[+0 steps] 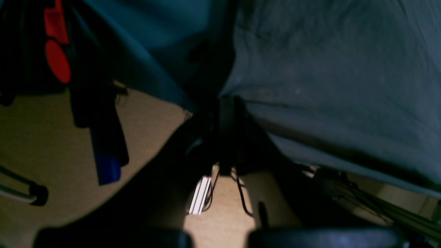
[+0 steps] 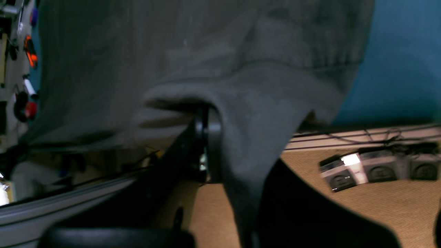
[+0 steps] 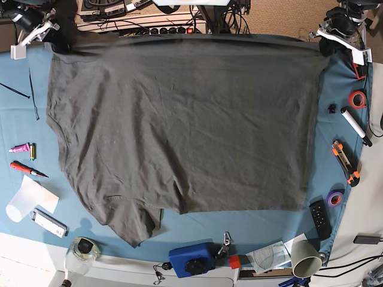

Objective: Fold the T-shirt properly
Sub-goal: 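Lift the shoulder edge with both grippers and pull it taut, then fold the shoulder edge over the shirt body toward the hem with both grippers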

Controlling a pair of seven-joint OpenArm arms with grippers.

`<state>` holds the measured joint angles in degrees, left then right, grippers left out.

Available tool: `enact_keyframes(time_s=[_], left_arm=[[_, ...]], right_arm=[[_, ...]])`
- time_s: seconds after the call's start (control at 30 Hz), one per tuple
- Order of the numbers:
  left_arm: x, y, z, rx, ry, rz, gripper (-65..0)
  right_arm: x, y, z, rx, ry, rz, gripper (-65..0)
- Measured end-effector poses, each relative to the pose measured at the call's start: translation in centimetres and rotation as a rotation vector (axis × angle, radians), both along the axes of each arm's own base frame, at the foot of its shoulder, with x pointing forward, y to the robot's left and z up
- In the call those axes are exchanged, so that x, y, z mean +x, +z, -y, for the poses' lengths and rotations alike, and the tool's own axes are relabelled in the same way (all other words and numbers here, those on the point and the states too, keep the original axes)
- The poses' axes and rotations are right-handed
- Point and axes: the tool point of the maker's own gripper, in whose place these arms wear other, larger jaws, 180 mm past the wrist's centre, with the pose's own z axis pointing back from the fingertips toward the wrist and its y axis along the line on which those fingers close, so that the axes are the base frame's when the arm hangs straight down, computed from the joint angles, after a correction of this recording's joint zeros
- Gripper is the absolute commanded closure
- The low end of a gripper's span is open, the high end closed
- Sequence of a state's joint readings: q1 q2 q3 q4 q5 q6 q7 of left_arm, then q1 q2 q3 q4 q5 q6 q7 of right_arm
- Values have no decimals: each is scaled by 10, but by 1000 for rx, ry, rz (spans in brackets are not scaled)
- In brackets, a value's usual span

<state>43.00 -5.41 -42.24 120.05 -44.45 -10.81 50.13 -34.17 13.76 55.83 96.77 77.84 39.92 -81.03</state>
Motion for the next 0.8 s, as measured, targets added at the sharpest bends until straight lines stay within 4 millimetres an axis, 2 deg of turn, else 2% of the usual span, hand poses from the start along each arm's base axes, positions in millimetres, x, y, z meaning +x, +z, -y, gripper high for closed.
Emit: enact_keyframes(time_s=[0.17, 0.3, 0.53, 0.8], left_arm=[[9, 4, -1, 7, 2, 30, 0], [17, 6, -4, 28, 2, 53, 0], [28, 6, -3, 92, -63, 53, 0], [40, 0, 13, 138, -136, 60, 0]], right_arm=[[11, 2, 1, -10, 0, 25, 0], [17, -5, 0, -35, 9, 12, 0], [40, -5, -3, -53, 20, 53, 0], [59, -4, 5, -112, 18, 64, 0]])
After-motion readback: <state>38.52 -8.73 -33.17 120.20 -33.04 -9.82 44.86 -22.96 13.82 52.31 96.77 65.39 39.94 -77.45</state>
